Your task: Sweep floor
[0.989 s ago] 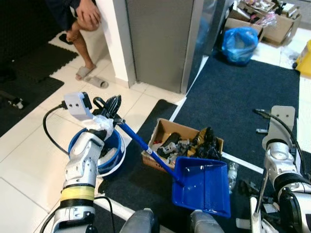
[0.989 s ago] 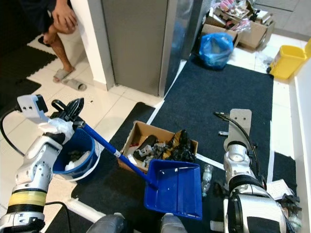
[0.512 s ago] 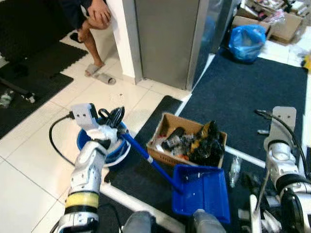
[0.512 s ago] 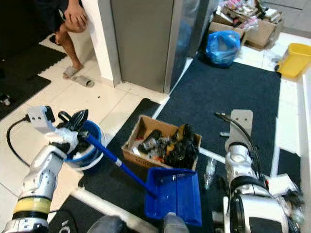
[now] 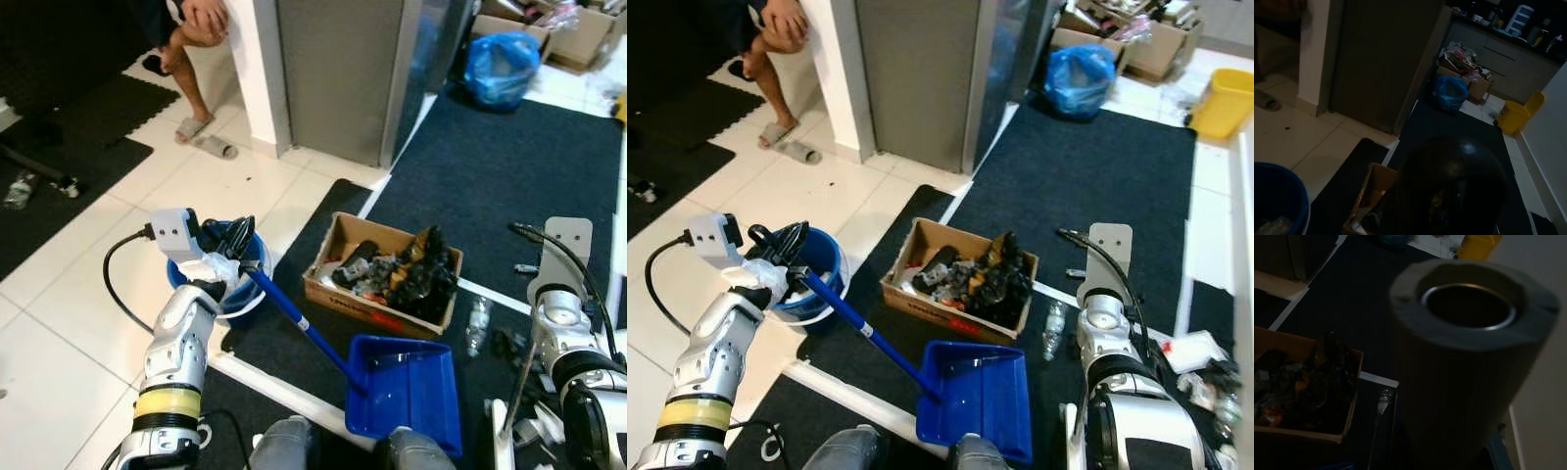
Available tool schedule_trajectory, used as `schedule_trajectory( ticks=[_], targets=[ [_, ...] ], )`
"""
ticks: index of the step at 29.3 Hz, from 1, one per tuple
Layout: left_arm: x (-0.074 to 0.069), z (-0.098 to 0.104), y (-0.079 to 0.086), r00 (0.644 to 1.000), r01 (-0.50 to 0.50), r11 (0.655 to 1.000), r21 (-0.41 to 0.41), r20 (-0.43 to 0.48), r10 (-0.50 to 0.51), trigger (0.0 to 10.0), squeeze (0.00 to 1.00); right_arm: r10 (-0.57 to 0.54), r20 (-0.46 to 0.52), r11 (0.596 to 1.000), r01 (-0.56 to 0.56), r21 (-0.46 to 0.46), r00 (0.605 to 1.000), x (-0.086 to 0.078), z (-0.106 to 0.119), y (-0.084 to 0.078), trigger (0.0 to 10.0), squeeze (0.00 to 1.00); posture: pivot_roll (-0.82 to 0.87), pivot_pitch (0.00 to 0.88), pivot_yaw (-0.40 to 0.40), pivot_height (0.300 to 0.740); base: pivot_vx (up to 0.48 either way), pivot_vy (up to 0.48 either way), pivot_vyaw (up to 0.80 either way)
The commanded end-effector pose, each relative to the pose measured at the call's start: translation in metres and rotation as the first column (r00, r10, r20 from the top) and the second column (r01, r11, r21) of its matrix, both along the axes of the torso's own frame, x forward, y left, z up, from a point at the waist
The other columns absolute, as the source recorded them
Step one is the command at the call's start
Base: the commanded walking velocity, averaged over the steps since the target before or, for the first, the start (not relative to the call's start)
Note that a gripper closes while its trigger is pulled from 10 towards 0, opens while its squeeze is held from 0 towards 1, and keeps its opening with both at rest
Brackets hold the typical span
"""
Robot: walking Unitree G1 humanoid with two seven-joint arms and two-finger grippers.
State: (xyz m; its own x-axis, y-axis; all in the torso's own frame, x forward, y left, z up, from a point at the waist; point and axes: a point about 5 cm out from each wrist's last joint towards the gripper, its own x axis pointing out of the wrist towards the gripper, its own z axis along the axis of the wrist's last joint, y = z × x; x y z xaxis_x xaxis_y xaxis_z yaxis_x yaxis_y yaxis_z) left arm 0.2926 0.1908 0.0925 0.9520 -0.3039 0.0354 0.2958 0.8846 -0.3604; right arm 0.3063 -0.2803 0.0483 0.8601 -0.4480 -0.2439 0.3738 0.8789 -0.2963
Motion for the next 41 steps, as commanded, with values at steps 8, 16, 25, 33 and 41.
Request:
schedule_trajectory(
  ticks=[8, 16, 25, 33, 41],
  targets=[
    [-0.006, -0.014, -0.008, 0.998, 0.036, 0.999, -0.026, -0.057, -0.038, 10.0, 0.0, -0.003, -0.011, 1.0, 0.003, -0.017, 1.0, -0.003, -0.001, -0.003, 10.0, 0.0, 0.16, 0.039, -0.021, 0.74, -0.226, 0.0, 0.0],
    [-0.007, -0.02, -0.008, 0.996, 0.037, 0.999, -0.023, -0.079, -0.039, 10.0, 0.0, 0.007, -0.014, 1.0, -0.007, -0.018, 1.0, -0.002, -0.002, -0.001, 10.0, 0.0, 0.16, 0.036, -0.023, 0.74, -0.156, 0.0, 0.0],
    [-0.009, -0.028, -0.008, 0.994, 0.044, 0.999, -0.018, -0.103, -0.045, 10.0, 0.0, 0.025, -0.014, 1.0, -0.025, -0.013, 1.0, 0.001, -0.002, 0.005, 10.0, 0.0, 0.16, 0.024, -0.022, 0.74, -0.14, 0.0, 0.0],
    [-0.011, -0.032, -0.01, 0.992, 0.053, 0.998, -0.018, -0.111, -0.054, 10.0, 0.0, 0.029, -0.015, 1.0, -0.029, -0.004, 0.999, -0.001, -0.005, 0.008, 10.0, 0.0, 0.16, 0.035, -0.019, 0.74, -0.169, 0.0, 0.0],
    [-0.01, -0.033, -0.011, 0.992, 0.055, 0.998, -0.02, -0.114, -0.056, 10.0, 0.0, 0.029, -0.017, 1.0, -0.029, 0.0, 0.999, -0.001, -0.006, 0.008, 10.0, 0.0, 0.16, 0.038, -0.018, 0.74, -0.213, 0.0, 0.0]
  ],
)
